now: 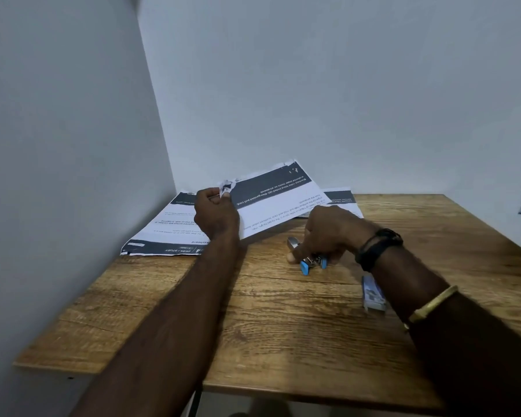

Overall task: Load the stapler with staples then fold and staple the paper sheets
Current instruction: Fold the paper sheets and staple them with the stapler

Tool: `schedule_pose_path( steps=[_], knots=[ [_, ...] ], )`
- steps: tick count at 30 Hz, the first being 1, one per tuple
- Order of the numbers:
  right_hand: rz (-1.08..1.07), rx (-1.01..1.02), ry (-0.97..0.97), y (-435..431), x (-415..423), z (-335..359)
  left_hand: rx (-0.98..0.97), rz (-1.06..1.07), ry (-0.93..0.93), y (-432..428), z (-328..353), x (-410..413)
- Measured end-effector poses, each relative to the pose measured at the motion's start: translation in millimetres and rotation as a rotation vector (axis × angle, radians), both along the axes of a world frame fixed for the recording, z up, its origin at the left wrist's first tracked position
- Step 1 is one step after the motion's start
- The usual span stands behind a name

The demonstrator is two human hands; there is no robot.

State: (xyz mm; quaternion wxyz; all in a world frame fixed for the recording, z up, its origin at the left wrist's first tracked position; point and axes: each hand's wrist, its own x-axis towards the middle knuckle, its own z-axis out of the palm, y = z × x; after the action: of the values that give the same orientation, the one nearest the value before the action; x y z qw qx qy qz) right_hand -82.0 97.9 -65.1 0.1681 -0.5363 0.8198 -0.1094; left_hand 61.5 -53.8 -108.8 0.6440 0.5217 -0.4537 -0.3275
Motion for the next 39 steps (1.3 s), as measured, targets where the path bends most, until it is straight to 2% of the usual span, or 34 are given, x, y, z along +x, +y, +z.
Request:
schedule_pose_path(
  steps=[3,6,8,10,12,14,15,23,31,39],
  knots=[
    [-0.086,-0.082,-0.09,-1.3,-17.1,3.1,0.009,-0.019,0.014,-0.5,0.6,0.2],
    [-0.327,-0.36,-0.009,-5.6,-43.7,5.9,0.024,-0.047,0.034,-1.7,0.7,-0.2],
    [-0.446,-0.601,-0.02,-6.6,-56.5,3.8,0.036,-0.078,0.048,-1.7,1.0,-3.1],
    [-0.498,-0.785,-0.178,-8.3,-62.8,0.1,0.042,-0.116,0.036,-1.8,1.7,-8.0],
    [-0.498,-0.857,-0.413,-10.0,-65.1,-2.7,0.04,-0.15,0.017,-1.4,2.3,-14.0],
    [-0.465,-0.864,-0.59,-10.8,-67.4,-6.9,0.04,-0.195,0.02,-0.4,2.9,-21.1],
    [-0.459,-0.863,-0.604,-11.2,-69.9,-8.7,0.046,-0.22,0.027,0.2,3.3,-24.7],
    [-0.687,-1.003,-0.441,-23.2,-98.5,-12.3,0.151,-0.481,0.021,0.1,8.6,-50.7],
    [-0.674,-0.862,-0.294,-43.6,-119.6,-27.1,0.025,-0.435,-0.392,-8.1,1.6,-72.2],
    [-0.69,-0.709,-0.271,-60.1,-131.3,-41.0,0.019,-0.402,-0.635,-19.4,-10.2,-79.5]
  ],
)
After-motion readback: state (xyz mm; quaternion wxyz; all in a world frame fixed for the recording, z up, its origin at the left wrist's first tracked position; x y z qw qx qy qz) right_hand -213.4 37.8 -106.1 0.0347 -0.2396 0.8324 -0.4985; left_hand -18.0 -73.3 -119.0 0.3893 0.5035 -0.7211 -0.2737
